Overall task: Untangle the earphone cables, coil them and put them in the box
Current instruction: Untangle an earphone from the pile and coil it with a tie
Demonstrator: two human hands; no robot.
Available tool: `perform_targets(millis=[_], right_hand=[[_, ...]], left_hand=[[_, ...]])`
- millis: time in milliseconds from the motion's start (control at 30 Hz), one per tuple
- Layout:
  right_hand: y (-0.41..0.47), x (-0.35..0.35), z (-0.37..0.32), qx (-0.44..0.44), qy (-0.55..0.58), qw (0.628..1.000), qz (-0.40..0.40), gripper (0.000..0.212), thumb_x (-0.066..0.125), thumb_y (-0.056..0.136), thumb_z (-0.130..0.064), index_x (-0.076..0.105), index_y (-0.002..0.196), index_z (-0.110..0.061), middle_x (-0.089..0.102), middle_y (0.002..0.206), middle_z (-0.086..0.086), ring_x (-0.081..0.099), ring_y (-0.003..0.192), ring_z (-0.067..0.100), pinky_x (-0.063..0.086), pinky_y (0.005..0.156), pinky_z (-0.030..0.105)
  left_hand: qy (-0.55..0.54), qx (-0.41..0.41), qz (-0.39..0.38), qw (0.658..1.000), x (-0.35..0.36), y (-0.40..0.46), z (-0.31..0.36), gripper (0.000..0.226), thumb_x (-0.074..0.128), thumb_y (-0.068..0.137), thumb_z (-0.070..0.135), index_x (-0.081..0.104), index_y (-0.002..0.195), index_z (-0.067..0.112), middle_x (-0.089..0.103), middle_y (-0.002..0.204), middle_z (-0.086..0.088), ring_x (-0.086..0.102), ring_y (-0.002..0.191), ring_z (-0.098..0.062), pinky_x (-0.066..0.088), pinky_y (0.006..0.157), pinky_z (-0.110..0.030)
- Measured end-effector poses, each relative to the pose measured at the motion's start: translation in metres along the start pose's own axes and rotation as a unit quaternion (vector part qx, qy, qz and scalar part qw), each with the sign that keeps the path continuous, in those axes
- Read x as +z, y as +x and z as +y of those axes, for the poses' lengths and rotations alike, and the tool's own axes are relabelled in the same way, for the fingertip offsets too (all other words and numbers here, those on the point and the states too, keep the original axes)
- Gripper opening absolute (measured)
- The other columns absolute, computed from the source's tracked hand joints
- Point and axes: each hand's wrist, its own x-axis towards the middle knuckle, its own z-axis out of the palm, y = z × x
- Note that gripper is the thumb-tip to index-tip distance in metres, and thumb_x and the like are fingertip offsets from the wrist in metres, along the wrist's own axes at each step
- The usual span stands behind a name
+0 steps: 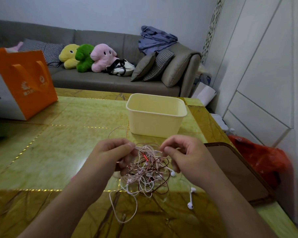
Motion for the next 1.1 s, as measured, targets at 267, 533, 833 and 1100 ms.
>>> perform_targets(millis=[267, 533, 833, 1100], right_hand=[[0.000, -0.013, 0.004, -0.003, -0.025, 0.999, -0.022, 0.020, 0.070, 0.101, -0.028, 0.080, 0.084, -0.028, 0.063, 0.065, -0.004, 0.055, 0.063, 0.012, 0.047, 0.062, 0.036], [-0.011, 0.025, -0.008, -0.075, -0.048, 0.990, -0.107, 0.059, 0.075, 0.096, -0.014, 0.056, 0.148, -0.033, 0.066, 0.136, -0.021, 0.054, 0.132, -0.010, 0.041, 0.111, 0.013], [-0.003, 0.020, -0.003, -0.033, 0.052, 0.996, -0.059, 0.027, 0.062, 0.107, -0.019, 0.074, 0.082, -0.018, 0.044, 0.052, -0.011, 0.037, 0.049, 0.010, 0.030, 0.048, 0.029], [-0.009, 0.050, -0.003, -0.078, 0.005, 0.995, -0.063, 0.028, 0.052, 0.108, -0.031, 0.067, 0.088, -0.021, 0.062, 0.073, -0.015, 0.054, 0.067, 0.001, 0.042, 0.065, 0.027]], left_hand=[[-0.025, 0.001, 0.050, 0.998, -0.003, 0.002, 0.001, 0.024, 0.064, 0.094, 0.015, 0.072, 0.077, 0.000, 0.043, 0.062, -0.006, 0.039, 0.054, -0.014, 0.038, 0.046, -0.024], [-0.004, -0.013, -0.012, 1.000, 0.008, -0.006, 0.005, 0.031, 0.068, 0.088, 0.026, 0.074, 0.081, -0.003, 0.056, 0.067, -0.014, 0.046, 0.055, -0.022, 0.041, 0.049, -0.025], [-0.018, -0.067, -0.028, 0.997, 0.004, -0.005, 0.006, 0.025, 0.075, 0.084, 0.024, 0.077, 0.077, 0.001, 0.058, 0.066, -0.012, 0.049, 0.054, -0.018, 0.041, 0.049, -0.025], [-0.246, -0.042, -0.018, 0.968, 0.024, -0.010, 0.013, 0.033, 0.063, 0.088, 0.009, 0.076, 0.115, -0.003, 0.080, 0.107, -0.017, 0.079, 0.091, -0.018, 0.056, 0.050, -0.022]])
